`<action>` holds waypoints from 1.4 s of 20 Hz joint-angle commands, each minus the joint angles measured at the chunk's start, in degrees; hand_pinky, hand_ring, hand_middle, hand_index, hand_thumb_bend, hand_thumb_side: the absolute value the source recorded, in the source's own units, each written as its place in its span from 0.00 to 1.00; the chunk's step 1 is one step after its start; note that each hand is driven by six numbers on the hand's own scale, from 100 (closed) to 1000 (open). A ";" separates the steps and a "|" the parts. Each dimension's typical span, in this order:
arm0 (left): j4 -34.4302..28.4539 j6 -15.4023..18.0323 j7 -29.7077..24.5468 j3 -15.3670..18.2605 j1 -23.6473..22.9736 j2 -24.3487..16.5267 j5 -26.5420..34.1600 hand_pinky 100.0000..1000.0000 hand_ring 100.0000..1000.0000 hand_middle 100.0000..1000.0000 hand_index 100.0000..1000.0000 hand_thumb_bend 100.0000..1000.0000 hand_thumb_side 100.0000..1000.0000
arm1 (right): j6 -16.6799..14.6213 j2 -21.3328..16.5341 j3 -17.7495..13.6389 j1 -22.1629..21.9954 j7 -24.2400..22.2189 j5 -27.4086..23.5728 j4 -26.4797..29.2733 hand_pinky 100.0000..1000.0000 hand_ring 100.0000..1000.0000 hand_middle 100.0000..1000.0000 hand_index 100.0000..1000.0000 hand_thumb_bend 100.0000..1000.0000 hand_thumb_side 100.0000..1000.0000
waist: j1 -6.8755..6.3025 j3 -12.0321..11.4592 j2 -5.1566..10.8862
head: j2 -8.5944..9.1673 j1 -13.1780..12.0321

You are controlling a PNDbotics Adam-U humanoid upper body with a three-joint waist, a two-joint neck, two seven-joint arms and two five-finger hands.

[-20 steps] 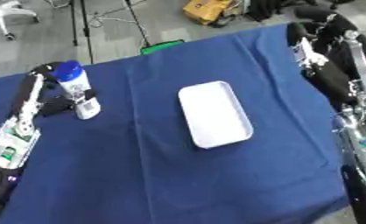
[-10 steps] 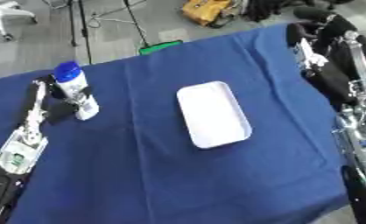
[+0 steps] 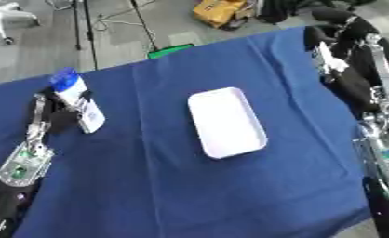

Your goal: Pick up objects on the table and place them in the box.

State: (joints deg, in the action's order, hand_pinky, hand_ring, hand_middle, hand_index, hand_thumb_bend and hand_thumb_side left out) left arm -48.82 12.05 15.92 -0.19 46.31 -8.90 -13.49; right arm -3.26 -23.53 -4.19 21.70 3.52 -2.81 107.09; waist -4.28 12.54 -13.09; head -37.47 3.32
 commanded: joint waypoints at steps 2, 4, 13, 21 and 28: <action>-3.44 0.34 -1.36 -1.15 1.82 -0.47 1.29 0.44 0.21 0.26 0.40 0.19 0.25 | -0.11 -0.95 -0.11 0.80 -0.21 -0.33 0.51 0.75 0.76 0.80 0.77 0.29 0.40 | 0.54 0.32 1.41 | 0.52 0.06; -5.17 0.26 -2.50 -1.94 2.67 -0.45 1.56 0.44 0.22 0.26 0.40 0.19 0.24 | -0.12 -0.93 -0.06 0.85 -0.24 -0.38 0.51 0.75 0.76 0.80 0.77 0.29 0.40 | 0.55 0.60 1.56 | 0.47 -0.03; -6.86 -0.81 -10.09 -5.73 8.30 1.31 -4.50 0.45 0.24 0.28 0.43 0.22 0.24 | -0.11 -0.46 0.78 1.84 -0.94 -0.80 0.61 0.75 0.76 0.79 0.77 0.29 0.40 | 0.12 3.97 2.39 | 0.44 -1.24; -2.99 -0.39 -15.92 -6.44 10.81 6.05 -14.73 0.46 0.26 0.30 0.46 0.28 0.26 | -0.09 1.59 2.96 5.86 -2.97 -2.27 1.29 0.74 0.76 0.79 0.77 0.29 0.40 | -0.74 11.95 2.51 | 1.08 -3.19; -2.51 2.34 -15.32 -6.68 10.35 8.14 -20.40 0.48 0.31 0.34 0.48 0.40 0.29 | -0.11 2.28 3.88 7.57 -4.03 -3.18 2.24 0.74 0.76 0.79 0.77 0.29 0.40 | -1.24 15.39 2.39 | 1.22 -3.54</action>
State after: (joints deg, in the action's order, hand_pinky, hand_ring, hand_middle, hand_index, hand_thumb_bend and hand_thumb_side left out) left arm -50.57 13.79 0.44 -6.71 55.49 -0.83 -32.88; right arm -3.27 -20.84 -0.29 28.31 -0.23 -5.53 107.95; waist -5.21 27.83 -12.91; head -36.74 -0.09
